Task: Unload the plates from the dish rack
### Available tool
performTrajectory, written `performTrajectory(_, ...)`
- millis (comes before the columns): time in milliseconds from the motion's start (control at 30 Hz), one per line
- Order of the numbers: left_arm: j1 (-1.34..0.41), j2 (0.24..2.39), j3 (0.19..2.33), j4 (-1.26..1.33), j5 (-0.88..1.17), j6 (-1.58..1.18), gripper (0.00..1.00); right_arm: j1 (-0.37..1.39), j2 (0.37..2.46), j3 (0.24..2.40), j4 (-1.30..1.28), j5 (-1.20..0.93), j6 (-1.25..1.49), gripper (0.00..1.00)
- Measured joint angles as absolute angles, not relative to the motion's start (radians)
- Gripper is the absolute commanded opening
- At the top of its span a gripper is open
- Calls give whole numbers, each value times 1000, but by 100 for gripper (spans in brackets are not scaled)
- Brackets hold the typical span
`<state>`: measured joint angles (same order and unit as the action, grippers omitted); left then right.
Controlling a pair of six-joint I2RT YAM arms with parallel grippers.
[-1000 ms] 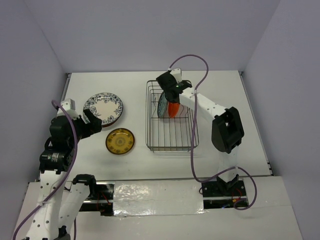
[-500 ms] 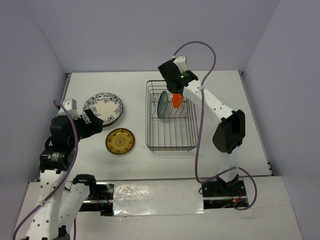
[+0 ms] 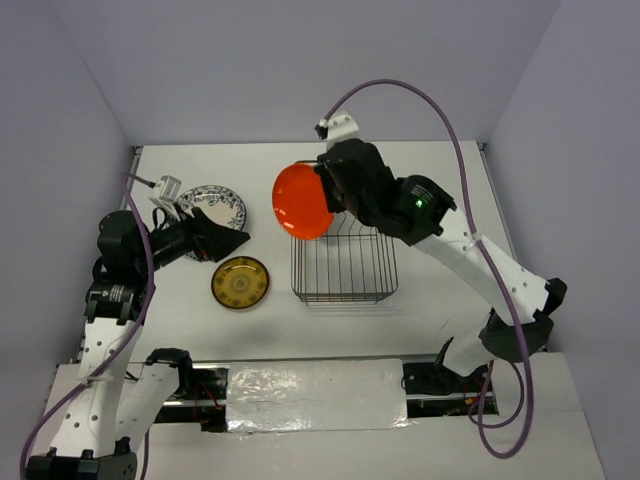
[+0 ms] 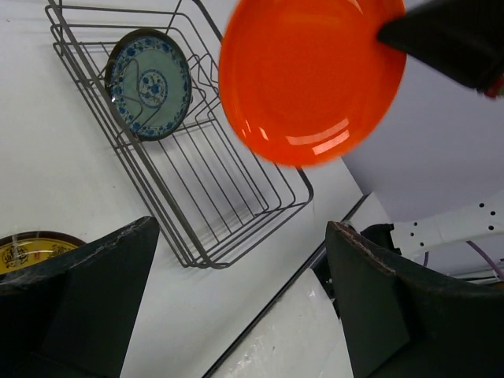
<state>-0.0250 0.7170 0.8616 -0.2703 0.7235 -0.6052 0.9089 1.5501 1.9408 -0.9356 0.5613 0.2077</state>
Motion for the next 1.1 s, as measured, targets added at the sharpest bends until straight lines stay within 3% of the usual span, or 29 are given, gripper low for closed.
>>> performTrajectory(300,-25,769,858,-268,752,-606,95,947,1328,1592,-720,159,245,0)
performTrajectory(467,-25,784,817,-245,802,-613,76,947,1321,1560,-612,21,281,0)
performTrajectory(533,-25,789,801,-217,834,-637,40,947,1321,1547,-590,7,292,0)
performTrajectory(567,-25,789,793,-202,848,-645,26,947,1322,1539,-581,6,297,0)
performTrajectory(600,-26,788,789,-190,863,-646,1,946,1322,1523,-566,6,302,0)
performTrajectory(667,-29,787,788,-190,892,-639,0,940,1324,1494,-552,19,304,5)
performTrajectory(733,-27,784,789,-211,878,-628,0,929,1324,1464,-522,13,311,23)
performTrajectory(767,-27,784,789,-226,870,-623,0,929,1324,1452,-510,12,320,41)
performTrajectory(867,-34,773,790,-290,786,-603,0,934,1324,1421,-477,19,342,53)
performTrajectory(1100,-27,758,749,-437,362,-639,0,938,1177,1274,-483,216,374,58)
